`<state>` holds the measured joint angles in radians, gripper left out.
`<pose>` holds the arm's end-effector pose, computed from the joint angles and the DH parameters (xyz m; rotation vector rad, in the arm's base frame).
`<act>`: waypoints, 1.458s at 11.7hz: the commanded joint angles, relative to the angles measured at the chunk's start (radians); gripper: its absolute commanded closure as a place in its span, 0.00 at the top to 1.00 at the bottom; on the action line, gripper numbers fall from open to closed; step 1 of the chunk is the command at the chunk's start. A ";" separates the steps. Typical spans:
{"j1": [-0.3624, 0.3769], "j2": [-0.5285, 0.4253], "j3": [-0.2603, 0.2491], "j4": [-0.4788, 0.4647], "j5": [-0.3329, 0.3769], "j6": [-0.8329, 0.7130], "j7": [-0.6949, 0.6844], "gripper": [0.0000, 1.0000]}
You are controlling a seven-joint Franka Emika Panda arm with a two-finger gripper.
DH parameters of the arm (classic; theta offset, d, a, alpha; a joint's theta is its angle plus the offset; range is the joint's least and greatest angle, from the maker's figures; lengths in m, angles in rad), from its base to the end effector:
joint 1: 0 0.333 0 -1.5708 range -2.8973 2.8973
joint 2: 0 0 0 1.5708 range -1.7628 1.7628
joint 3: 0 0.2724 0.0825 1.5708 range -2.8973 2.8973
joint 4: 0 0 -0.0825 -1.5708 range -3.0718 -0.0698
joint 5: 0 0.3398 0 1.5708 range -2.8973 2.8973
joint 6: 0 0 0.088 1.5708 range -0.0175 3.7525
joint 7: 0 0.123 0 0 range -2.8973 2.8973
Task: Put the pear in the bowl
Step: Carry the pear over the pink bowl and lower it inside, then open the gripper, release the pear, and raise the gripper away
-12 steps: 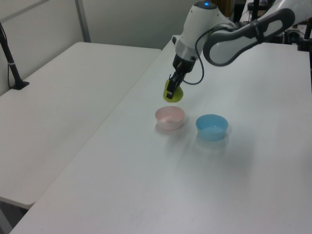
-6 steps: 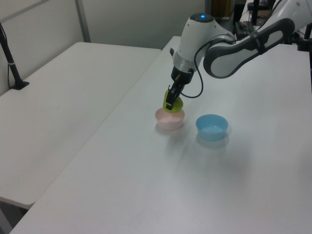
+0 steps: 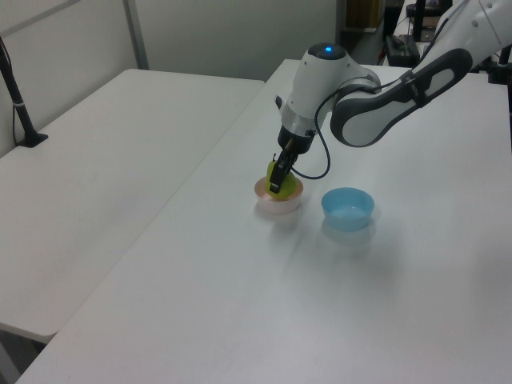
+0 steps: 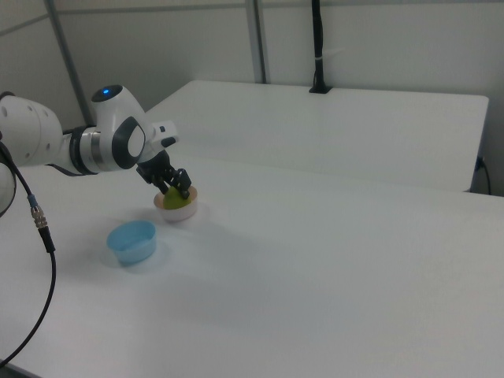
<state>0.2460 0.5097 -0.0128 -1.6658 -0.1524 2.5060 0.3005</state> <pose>0.6367 0.1519 0.3175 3.0691 0.0660 0.5402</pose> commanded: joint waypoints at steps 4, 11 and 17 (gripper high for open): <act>-0.004 -0.077 -0.012 -0.008 -0.019 -0.039 0.034 1.00; -0.111 -0.394 -0.012 -0.006 0.077 -0.592 -0.203 1.00; -0.180 -0.536 -0.018 -0.008 0.094 -0.872 -0.291 1.00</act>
<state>0.0810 0.0214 -0.0258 -1.6395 -0.0885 1.6666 0.0361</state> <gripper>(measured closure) 0.000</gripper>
